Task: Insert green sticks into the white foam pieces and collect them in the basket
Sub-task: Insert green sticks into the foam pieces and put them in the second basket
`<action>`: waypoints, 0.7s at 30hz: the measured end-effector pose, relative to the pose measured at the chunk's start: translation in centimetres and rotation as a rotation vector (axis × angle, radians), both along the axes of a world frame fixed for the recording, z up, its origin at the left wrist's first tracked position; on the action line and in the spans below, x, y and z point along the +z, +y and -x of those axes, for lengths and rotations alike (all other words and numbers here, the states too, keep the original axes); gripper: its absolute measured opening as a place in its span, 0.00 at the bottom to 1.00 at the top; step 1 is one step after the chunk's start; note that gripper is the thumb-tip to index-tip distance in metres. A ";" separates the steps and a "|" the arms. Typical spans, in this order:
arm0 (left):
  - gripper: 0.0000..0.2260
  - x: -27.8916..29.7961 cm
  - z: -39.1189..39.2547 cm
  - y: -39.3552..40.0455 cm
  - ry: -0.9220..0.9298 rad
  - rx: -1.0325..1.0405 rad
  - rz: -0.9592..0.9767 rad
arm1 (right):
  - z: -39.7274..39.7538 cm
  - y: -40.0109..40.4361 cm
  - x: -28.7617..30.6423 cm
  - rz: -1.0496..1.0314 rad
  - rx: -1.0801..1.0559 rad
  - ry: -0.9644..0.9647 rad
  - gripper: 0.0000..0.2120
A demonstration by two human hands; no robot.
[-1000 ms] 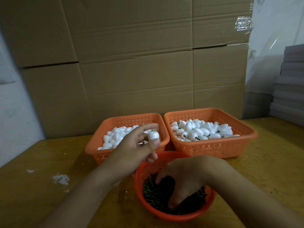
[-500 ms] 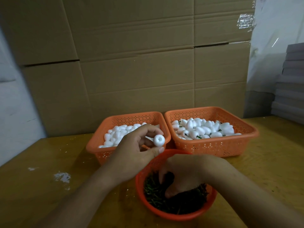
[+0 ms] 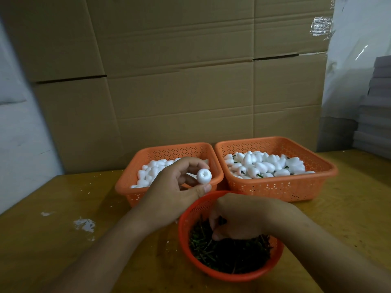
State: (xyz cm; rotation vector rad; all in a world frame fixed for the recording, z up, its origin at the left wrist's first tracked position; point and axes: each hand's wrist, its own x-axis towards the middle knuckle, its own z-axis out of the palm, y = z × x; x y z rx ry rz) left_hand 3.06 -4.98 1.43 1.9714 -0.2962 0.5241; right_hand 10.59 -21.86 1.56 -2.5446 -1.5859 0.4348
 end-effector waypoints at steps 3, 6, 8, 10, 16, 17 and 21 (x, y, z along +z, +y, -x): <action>0.13 -0.2 -0.2 0.2 0.002 0.008 -0.015 | 0.0 0.1 0.1 -0.027 0.002 -0.004 0.08; 0.13 -0.3 -0.3 0.5 -0.001 0.011 -0.035 | 0.1 0.1 0.2 -0.071 -0.040 -0.024 0.07; 0.14 -0.4 -0.3 0.7 0.005 0.022 -0.054 | -0.1 0.1 0.3 -0.115 -0.064 -0.029 0.06; 0.15 -0.5 -0.4 0.9 0.027 0.037 -0.086 | -0.2 0.0 0.5 -0.187 -0.090 0.001 0.06; 0.12 -0.8 -0.5 1.0 0.054 0.055 -0.069 | -0.5 -0.1 1.1 -0.395 -0.113 0.030 0.06; 0.11 -0.8 -0.5 1.0 0.051 0.055 -0.055 | -0.5 -0.1 1.2 -0.422 -0.110 0.041 0.06; 0.10 -0.7 -0.6 1.1 0.053 0.053 -0.019 | -0.6 -0.1 1.3 -0.481 -0.099 0.058 0.05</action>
